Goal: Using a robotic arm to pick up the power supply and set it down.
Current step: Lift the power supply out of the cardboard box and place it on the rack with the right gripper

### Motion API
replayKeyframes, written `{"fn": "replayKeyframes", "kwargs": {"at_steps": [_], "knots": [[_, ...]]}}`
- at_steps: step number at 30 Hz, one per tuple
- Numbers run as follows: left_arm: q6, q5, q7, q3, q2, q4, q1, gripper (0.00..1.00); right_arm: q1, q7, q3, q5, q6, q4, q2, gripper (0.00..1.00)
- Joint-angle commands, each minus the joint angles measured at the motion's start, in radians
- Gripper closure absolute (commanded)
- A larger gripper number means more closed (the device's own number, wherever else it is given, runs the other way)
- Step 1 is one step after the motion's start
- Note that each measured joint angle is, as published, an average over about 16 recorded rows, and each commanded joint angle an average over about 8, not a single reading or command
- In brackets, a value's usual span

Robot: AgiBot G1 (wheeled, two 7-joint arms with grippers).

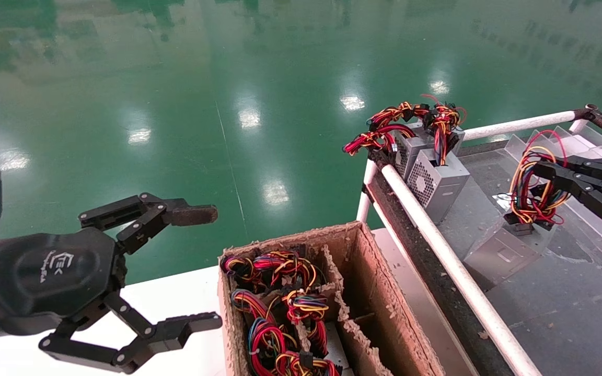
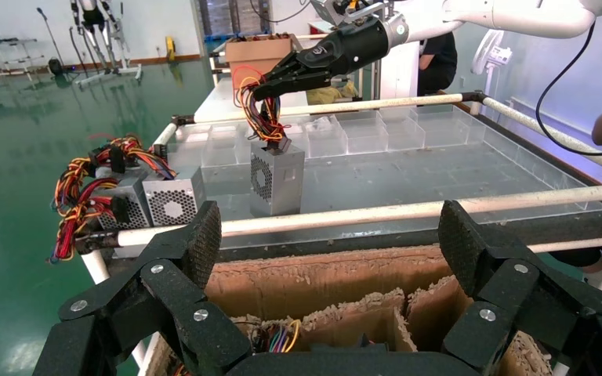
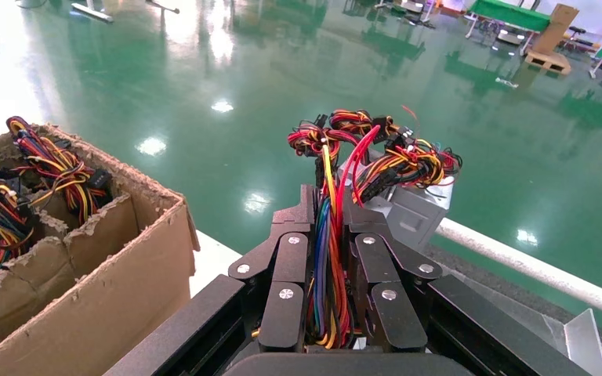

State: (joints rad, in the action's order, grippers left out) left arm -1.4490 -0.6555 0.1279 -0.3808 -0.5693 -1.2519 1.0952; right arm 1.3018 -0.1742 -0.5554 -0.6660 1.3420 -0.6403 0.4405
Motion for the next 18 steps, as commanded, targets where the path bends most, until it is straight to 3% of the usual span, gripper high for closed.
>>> {"fn": "replayKeyframes", "kwargs": {"at_steps": [1, 9, 18], "knots": [[0.000, 0.000, 0.000, 0.000, 0.000, 0.000, 0.000, 0.00, 0.002, 0.000, -0.001, -0.002, 0.002, 0.001, 0.001, 1.00], [0.000, 0.000, 0.000, 0.000, 0.000, 0.000, 0.000, 0.00, -0.005, -0.008, 0.001, 0.001, -0.010, -0.004, 0.005, 1.00], [0.000, 0.000, 0.000, 0.000, 0.000, 0.000, 0.000, 0.00, 0.041, -0.029, -0.019, -0.056, -0.075, 0.055, 0.068, 1.00]]}}
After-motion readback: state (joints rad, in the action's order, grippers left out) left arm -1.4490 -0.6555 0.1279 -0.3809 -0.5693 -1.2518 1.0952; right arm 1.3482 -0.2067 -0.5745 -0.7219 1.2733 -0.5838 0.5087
